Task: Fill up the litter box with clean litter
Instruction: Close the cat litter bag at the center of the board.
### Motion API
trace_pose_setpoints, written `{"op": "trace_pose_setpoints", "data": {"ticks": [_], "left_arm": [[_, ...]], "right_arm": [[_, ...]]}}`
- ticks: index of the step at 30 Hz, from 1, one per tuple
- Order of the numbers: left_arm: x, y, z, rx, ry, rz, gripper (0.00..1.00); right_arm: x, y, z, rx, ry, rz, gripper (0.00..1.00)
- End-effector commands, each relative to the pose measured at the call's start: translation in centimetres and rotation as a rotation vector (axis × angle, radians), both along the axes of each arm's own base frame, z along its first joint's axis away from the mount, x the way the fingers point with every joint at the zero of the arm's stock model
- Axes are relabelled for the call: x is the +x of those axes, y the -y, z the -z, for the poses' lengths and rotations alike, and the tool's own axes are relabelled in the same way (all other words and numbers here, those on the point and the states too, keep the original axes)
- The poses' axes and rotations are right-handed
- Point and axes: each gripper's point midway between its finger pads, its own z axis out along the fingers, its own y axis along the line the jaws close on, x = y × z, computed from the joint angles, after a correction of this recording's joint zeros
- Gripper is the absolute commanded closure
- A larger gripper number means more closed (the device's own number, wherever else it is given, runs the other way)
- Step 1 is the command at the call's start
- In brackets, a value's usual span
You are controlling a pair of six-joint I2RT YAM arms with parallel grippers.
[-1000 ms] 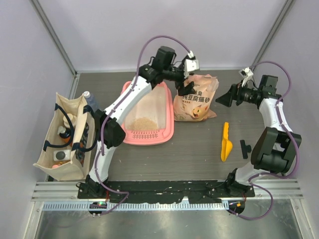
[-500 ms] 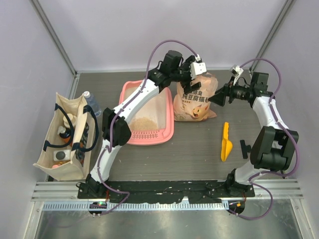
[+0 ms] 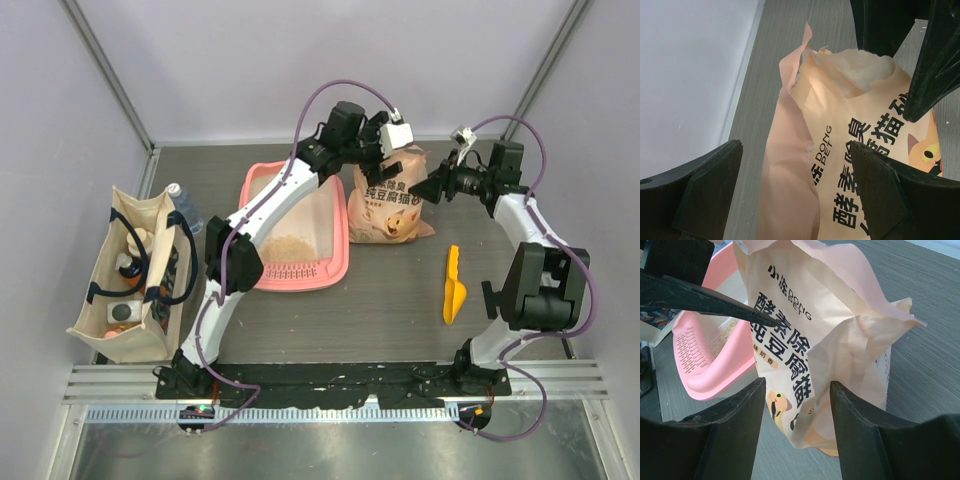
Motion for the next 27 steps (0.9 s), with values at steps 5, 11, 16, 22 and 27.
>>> {"op": "trace_pose_setpoints", "data": {"ticks": [5, 11, 16, 22, 27], "left_arm": [[1.1, -0.8, -0.1, -0.076, -0.107, -0.049, 0.12], [-0.2, -0.4, -0.5, -0.208, -0.369, 0.013, 0.21], [-1.1, 0.5, -0.9, -0.29, -0.499, 0.042, 0.39], [-1.4, 0.7, -2.1, -0.354, -0.566, 0.049, 0.43], [-1.5, 0.7, -2.9, -0.405, -0.642, 0.068, 0.62]], "right_arm": [[1.9, -0.8, 0.1, -0.007, 0.066, -0.01, 0.41], [3.2, -1.8, -1.5, -0.007, 0.107, 0.017, 0.44], [2.3, -1.7, -4.5, -0.011, 0.14, 0.053, 0.47], [0.4, -2.0, -4.6, -0.023, 0.13, 0.043, 0.47], [-0.1, -2.1, -4.8, -0.013, 0.103, 0.035, 0.48]]}}
